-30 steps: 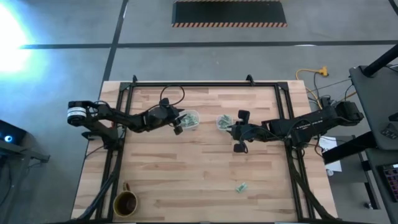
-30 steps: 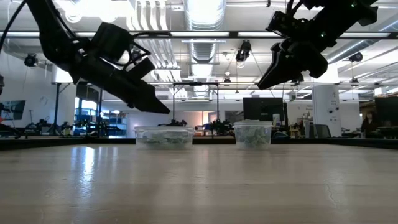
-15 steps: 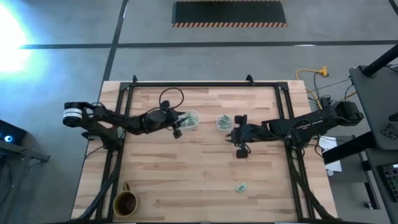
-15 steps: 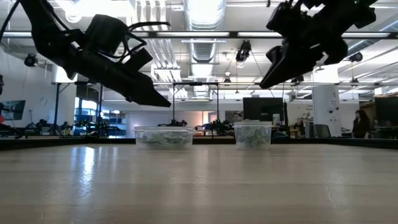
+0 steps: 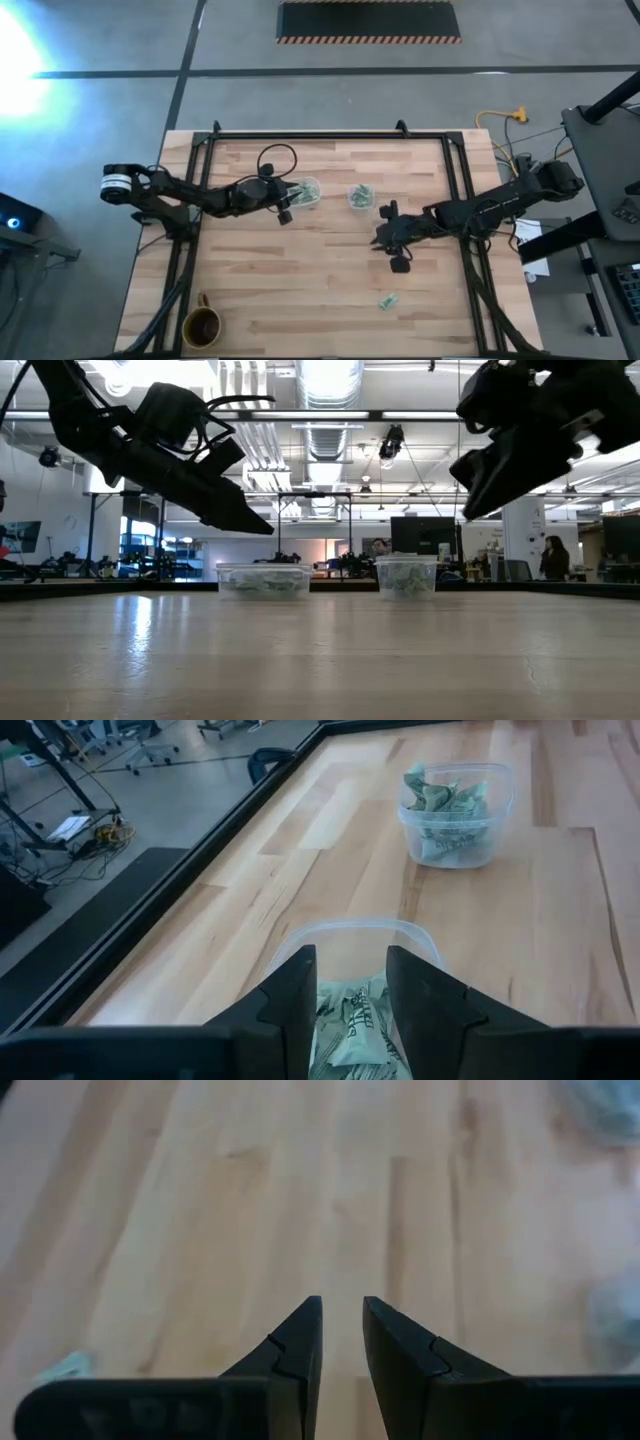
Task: Pick and place Stevia / Truvia into bins
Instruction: Put the stevia packet into the transparent square container
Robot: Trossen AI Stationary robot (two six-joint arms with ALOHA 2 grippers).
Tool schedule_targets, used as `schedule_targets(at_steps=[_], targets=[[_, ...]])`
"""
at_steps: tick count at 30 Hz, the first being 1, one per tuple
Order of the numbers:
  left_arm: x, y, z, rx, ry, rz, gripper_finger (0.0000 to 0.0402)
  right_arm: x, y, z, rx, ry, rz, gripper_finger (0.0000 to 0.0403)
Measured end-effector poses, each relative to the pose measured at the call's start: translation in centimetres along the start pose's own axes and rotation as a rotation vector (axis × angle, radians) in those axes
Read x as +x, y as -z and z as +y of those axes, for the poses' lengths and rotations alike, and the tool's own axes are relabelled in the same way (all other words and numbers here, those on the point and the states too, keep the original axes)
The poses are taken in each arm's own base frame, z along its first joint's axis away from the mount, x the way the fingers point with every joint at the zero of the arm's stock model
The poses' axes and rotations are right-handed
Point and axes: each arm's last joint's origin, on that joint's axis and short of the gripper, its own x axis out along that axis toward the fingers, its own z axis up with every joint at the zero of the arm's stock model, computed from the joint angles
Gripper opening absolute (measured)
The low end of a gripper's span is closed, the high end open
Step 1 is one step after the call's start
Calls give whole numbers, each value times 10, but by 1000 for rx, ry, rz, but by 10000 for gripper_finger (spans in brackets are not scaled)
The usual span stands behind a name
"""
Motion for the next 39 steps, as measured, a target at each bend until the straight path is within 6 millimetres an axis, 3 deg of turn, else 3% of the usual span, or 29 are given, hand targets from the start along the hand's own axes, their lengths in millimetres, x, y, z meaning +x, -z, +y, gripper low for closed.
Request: schedule_targets(at_steps=[14,23,39], targets=[[0,0,0,-2,1,1,107,-3,26,54,35,-159,47,68],[0,0,0,-3,7,2,107,-6,49,87,-24,-313,-105,68],[-1,1,-4,3,23,3,107,-6,70,90,-22,-312,-223,68]])
